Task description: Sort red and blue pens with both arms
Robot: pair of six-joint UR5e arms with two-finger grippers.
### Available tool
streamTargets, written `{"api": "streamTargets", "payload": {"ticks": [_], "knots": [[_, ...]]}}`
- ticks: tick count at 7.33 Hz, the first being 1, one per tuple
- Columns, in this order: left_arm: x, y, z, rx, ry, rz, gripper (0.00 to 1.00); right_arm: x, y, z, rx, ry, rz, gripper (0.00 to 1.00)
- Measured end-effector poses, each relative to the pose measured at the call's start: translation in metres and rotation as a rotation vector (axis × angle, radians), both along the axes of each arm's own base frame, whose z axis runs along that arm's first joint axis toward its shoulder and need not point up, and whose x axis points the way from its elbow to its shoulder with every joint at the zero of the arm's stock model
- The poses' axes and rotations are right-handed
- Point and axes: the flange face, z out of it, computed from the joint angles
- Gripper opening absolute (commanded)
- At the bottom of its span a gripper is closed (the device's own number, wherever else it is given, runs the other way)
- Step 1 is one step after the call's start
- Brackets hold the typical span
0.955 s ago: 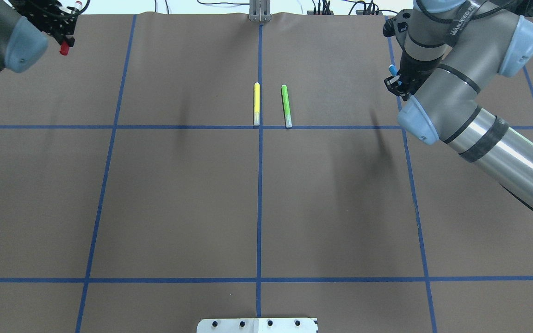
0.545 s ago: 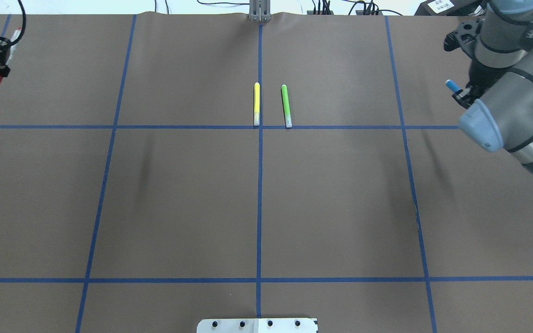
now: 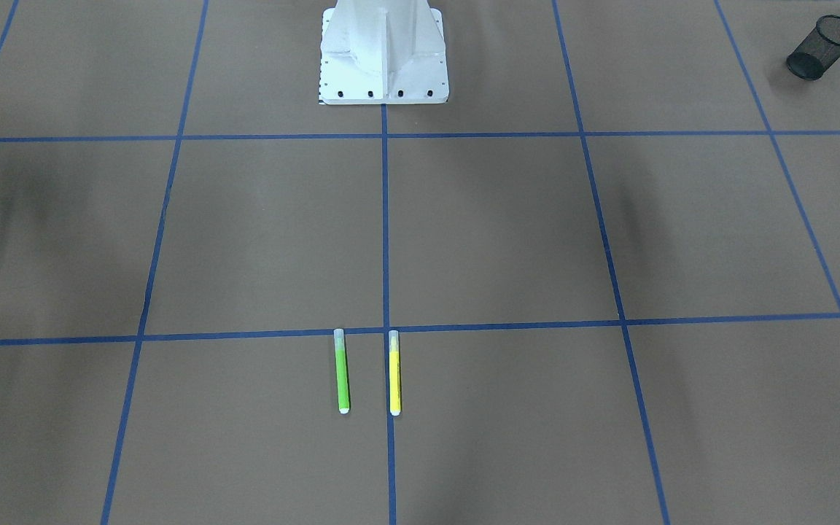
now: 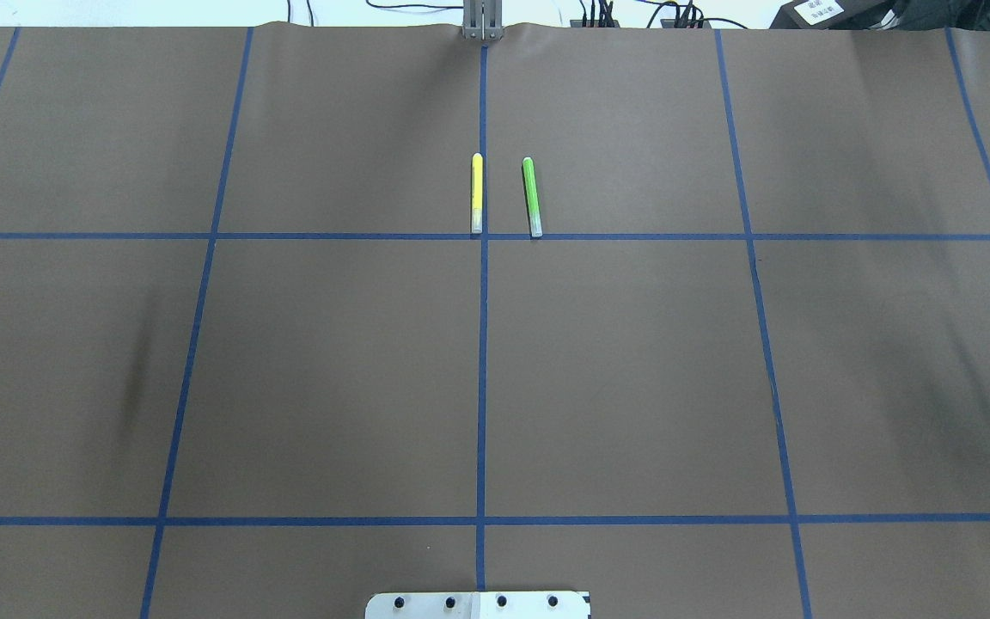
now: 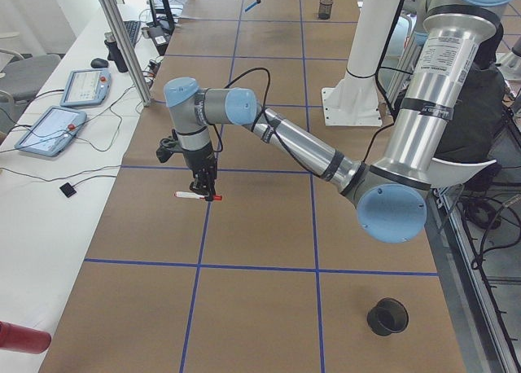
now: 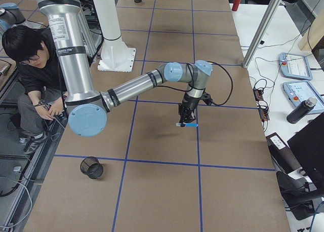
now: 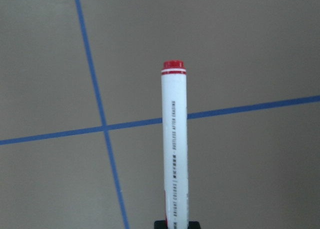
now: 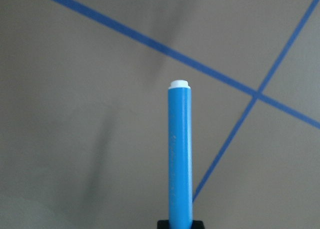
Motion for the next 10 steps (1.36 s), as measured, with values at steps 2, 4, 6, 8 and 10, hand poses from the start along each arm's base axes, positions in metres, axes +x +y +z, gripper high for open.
{"api": "streamTargets", "payload": {"ticks": [2, 4, 6, 8, 10], "knots": [[-0.035, 0.040, 0.037, -0.059, -0.001, 0.049, 0.00, 0.045, 0.054, 0.058, -0.131, -0.021, 0.041, 0.00], [-0.045, 0.065, 0.045, -0.066, 0.003, 0.058, 0.00, 0.094, 0.116, 0.106, -0.247, -0.085, 0.056, 0.00], [-0.049, 0.070, 0.039, -0.050, 0.007, 0.056, 0.00, 0.134, 0.171, 0.120, -0.411, -0.155, 0.037, 0.00], [-0.050, 0.072, 0.028, -0.024, 0.010, 0.054, 0.00, 0.161, 0.210, 0.116, -0.589, -0.219, 0.031, 0.00], [-0.051, 0.075, 0.016, 0.003, 0.012, 0.053, 0.00, 0.167, 0.237, 0.116, -0.738, -0.261, 0.030, 0.00]]}}
